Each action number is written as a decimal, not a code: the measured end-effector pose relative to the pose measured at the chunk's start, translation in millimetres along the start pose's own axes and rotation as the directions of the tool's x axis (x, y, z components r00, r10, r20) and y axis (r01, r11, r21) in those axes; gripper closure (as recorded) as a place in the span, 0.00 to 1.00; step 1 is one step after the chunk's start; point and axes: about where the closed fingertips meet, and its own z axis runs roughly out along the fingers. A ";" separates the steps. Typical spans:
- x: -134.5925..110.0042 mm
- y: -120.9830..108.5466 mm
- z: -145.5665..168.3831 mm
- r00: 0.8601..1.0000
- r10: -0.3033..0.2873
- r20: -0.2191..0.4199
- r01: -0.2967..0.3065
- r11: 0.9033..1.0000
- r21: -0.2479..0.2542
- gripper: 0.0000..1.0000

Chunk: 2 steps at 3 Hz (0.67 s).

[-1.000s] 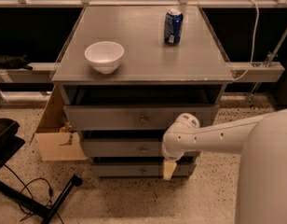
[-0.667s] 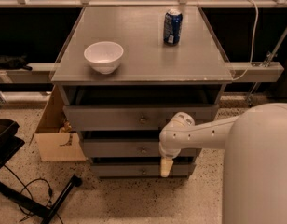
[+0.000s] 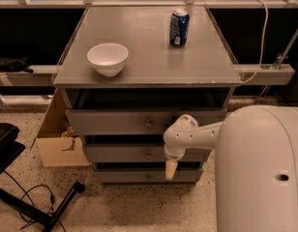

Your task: Open middle drawer

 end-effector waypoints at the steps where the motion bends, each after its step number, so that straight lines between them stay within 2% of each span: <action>1: 0.5 -5.1 13.0 1.000 0.003 -0.008 -0.003 1.000 -0.017 0.18; 2: 17.1 -0.8 15.5 0.999 0.017 -0.028 -0.018 1.000 -0.024 0.42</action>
Offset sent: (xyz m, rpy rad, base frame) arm -0.0089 -0.0382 -0.0197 -0.0412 0.0426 -0.0448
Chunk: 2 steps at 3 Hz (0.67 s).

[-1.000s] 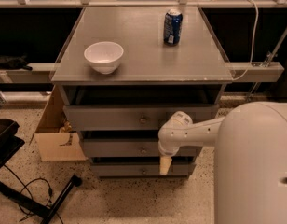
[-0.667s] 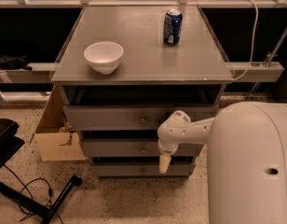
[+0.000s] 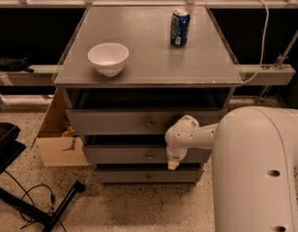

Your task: Open middle drawer

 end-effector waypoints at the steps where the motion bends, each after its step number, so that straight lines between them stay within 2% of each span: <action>1: 11.6 4.3 -4.5 1.000 -0.002 -0.022 0.002 1.000 -0.004 0.65; 2: 11.5 4.0 -6.8 1.000 -0.002 -0.022 0.002 1.000 -0.005 0.89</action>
Offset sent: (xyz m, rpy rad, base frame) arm -0.0944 -0.1218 0.0955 -0.1634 0.0638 0.0303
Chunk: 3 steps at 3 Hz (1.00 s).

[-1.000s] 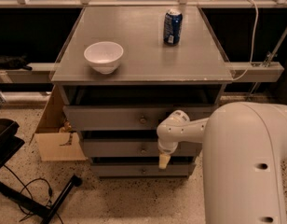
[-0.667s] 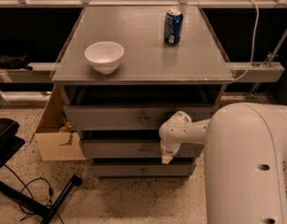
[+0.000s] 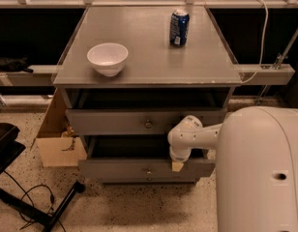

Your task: Open middle drawer

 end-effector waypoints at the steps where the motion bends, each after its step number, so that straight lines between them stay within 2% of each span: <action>1: 11.6 15.4 -11.4 1.000 -0.004 -0.008 0.004 1.000 -0.028 1.00; 3: 19.5 29.0 -19.4 1.000 -0.006 -0.019 0.005 0.999 -0.040 1.00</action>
Offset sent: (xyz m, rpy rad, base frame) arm -0.2646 -0.1548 0.1878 -0.1682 0.2168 0.0283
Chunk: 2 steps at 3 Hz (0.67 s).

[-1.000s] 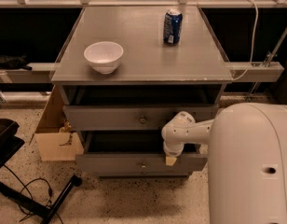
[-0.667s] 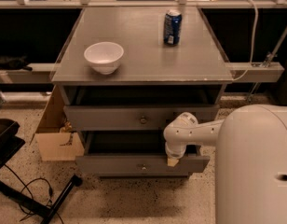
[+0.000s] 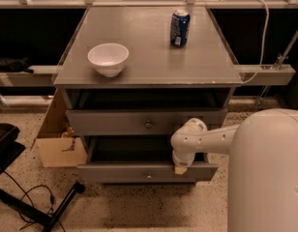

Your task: Open middle drawer

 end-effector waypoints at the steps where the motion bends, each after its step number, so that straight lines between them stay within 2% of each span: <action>1: 2.7 6.6 -2.1 1.000 -0.001 -0.003 0.001 1.000 -0.008 1.00; 2: 5.1 14.6 -4.5 1.000 -0.004 -0.003 0.004 1.000 -0.021 1.00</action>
Offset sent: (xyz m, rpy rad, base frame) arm -0.3385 -0.1310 0.1735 0.0475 0.4730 0.1442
